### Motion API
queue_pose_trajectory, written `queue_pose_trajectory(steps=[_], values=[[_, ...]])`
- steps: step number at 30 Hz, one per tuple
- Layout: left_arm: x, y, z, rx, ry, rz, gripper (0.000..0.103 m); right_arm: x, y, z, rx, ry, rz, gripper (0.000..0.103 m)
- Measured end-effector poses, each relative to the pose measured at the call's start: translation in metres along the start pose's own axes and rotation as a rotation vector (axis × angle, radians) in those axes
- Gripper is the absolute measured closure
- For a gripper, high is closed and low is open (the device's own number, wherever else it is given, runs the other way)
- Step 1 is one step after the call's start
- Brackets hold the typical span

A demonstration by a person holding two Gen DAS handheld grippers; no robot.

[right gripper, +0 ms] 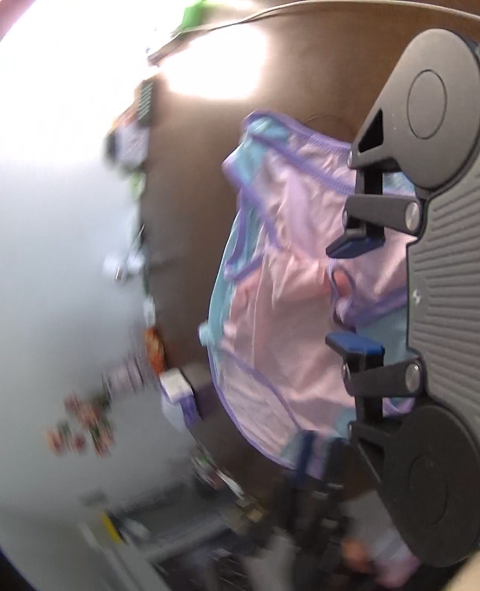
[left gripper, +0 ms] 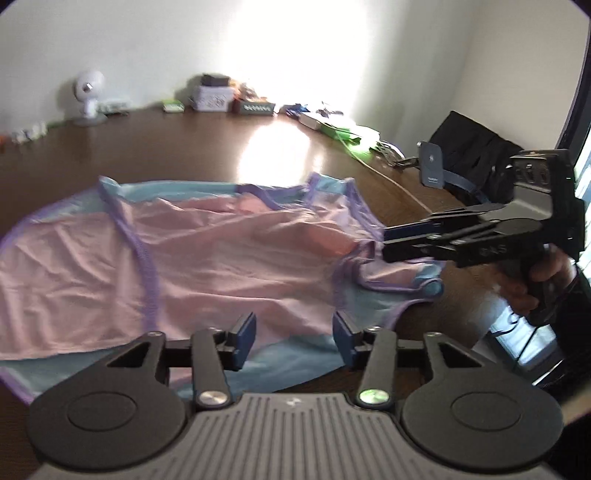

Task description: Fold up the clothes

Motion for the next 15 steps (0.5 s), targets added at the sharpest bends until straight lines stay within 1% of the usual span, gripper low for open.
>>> queue_pose_trajectory(steps=[1,2,4,7,10,13,15], values=[[0.010,0.010,0.006,-0.016,-0.004,-0.034,0.053,0.005,0.011,0.002,0.058,-0.009,-0.032,0.058],[0.017,0.019,0.013,-0.007,-0.003,-0.052,0.053,0.007,0.022,0.006,0.098,-0.013,-0.068,0.060],[0.028,0.031,0.024,0.021,-0.035,-0.029,0.052,0.009,0.038,0.012,0.146,-0.015,-0.110,0.060],[0.035,0.041,0.034,0.037,-0.086,0.028,0.047,0.004,0.057,0.022,0.210,-0.002,-0.124,0.060],[0.032,0.042,0.040,0.012,-0.074,0.048,0.047,-0.002,0.065,0.032,0.249,0.014,-0.115,0.060],[0.031,0.039,0.045,-0.041,-0.055,0.072,0.047,-0.010,0.070,0.036,0.274,0.041,-0.078,0.064],[0.033,0.045,0.050,-0.055,-0.053,0.063,0.047,-0.010,0.071,0.042,0.298,0.040,-0.062,0.065]])
Point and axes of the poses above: each gripper's, at about its wrist camera, not at the fingertips, and x roughly against the way its jaws point, y to its left, z to its underside, the point moved 8 cm from there along -x, roughly the way its jaws point, and after that the axes turned 6 degrees about z, right-handed, at the moved point
